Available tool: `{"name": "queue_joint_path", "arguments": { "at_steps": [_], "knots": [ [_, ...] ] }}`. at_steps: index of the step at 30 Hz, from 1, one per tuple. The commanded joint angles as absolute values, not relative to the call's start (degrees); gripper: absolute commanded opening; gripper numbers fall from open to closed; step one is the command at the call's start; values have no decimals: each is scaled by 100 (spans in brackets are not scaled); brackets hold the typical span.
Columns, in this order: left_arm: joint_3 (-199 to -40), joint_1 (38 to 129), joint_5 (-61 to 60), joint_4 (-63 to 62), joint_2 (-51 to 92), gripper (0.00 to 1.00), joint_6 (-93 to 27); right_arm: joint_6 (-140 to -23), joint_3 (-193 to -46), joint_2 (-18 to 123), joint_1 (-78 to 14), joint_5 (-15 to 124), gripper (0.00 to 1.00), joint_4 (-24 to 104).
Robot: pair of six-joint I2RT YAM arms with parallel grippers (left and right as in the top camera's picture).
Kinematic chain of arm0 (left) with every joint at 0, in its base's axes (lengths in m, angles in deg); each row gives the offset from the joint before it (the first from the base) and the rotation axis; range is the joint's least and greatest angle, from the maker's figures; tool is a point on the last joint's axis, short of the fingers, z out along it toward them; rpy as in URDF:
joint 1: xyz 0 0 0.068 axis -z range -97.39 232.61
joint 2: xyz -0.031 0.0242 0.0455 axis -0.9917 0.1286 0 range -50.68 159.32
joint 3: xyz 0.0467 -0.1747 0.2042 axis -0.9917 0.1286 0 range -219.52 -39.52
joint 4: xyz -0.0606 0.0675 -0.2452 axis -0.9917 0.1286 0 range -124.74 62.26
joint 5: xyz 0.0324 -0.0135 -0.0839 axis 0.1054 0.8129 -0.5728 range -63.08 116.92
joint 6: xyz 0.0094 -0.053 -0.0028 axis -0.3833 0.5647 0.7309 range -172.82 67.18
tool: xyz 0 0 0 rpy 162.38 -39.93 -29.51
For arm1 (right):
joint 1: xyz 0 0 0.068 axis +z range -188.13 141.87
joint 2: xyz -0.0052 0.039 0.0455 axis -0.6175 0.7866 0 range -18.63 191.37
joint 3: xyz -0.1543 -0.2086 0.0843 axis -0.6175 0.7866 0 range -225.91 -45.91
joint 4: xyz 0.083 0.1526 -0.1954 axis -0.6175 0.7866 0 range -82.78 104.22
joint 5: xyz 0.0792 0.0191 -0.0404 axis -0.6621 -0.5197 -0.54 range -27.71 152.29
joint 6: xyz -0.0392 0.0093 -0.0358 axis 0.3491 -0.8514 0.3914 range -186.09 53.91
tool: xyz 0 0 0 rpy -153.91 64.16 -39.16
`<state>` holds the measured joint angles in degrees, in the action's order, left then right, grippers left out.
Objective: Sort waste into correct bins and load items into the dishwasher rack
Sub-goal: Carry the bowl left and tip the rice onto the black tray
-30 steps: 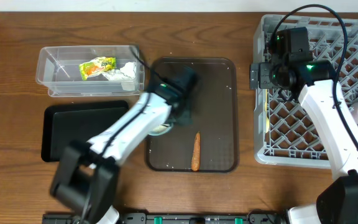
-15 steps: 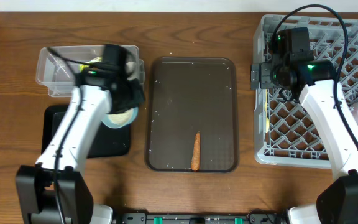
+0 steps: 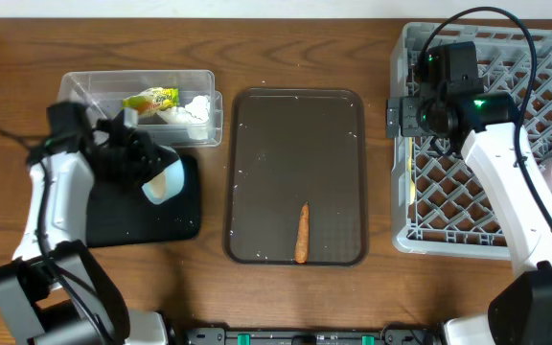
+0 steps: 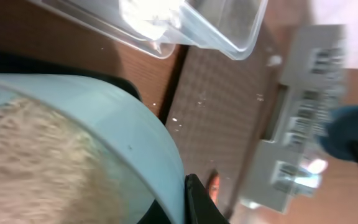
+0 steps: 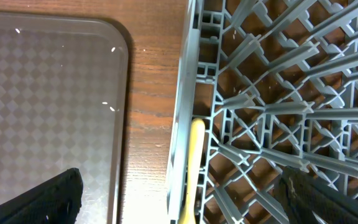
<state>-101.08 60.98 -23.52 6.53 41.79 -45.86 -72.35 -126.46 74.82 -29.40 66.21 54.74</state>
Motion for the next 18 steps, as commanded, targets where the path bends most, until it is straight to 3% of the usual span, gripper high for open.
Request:
{"name": "queue_joint_path", "arguments": {
  "at_steps": [1,12,18],
  "knots": [
    [-9612,5587,-4087,330,4128,6,-5069,-7156,-12642,7471,-2970,6682,99,5481],
    [-8923,4431,-6229,-138,4196,6,-5040,-7156,-12642,7471,-2970,6682,99,5481],
    [-8923,4304,-6319,-118,4196,6,-4636,-7156,-12642,7471,-2970,6682,99,5483]
  ]
}}
